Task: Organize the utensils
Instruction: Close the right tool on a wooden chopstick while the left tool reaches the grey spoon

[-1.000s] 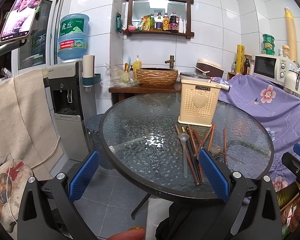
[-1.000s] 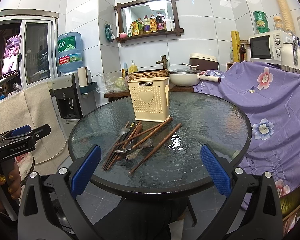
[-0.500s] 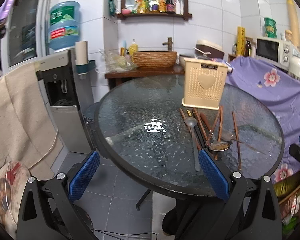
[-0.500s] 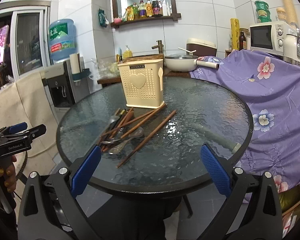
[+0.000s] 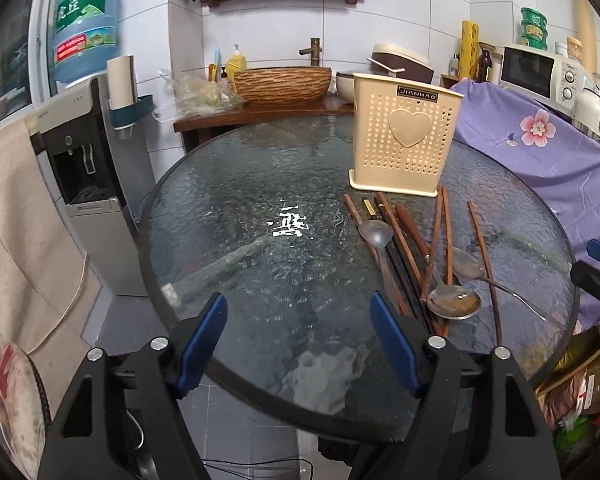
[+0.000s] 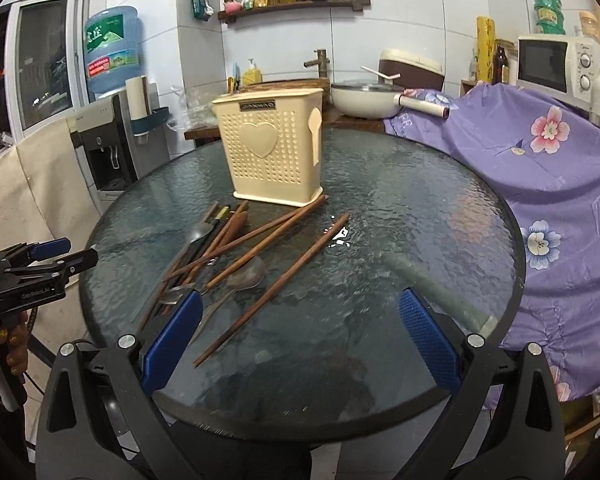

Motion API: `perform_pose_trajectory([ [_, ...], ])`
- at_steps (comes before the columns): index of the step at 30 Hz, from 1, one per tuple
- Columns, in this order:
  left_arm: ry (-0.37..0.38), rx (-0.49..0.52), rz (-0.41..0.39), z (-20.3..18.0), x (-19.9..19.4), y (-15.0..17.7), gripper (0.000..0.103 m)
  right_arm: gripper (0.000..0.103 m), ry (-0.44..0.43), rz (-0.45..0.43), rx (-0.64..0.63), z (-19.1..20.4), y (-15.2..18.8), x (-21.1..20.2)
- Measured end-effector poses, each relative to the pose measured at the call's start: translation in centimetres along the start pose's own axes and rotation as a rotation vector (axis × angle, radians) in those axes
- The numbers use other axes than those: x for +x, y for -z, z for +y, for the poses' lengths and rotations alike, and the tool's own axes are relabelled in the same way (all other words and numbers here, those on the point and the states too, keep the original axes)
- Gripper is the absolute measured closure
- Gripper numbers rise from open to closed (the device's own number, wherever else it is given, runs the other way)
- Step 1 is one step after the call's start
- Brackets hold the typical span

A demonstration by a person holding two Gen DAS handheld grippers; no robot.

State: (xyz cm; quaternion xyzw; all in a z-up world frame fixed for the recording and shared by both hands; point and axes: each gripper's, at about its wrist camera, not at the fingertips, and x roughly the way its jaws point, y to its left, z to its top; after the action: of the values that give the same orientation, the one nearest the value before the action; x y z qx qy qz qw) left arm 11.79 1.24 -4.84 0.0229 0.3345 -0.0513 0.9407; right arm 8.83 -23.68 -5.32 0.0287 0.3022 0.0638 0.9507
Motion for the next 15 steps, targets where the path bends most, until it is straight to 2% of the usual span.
perform_pose_trajectory([
  [4,0.011,-0.001,0.024,0.3,1.3,-0.6,0.041,0.018,0.003,0.042,0.002,-1.0,-1.1,2.0],
  [8,0.039,-0.013,0.036,0.4,2.0,-0.9,0.045,0.023,-0.008,0.075,0.015,-1.7,-1.7,3.4],
  [12,0.061,0.003,0.041,-0.2,2.3,-1.3,0.047,0.03,-0.089,0.136,0.077,-2.6,-1.7,5.0],
  [15,0.075,0.007,0.044,-0.5,2.7,-1.6,0.05,0.033,-0.11,0.16,0.066,-2.1,-1.9,5.9],
])
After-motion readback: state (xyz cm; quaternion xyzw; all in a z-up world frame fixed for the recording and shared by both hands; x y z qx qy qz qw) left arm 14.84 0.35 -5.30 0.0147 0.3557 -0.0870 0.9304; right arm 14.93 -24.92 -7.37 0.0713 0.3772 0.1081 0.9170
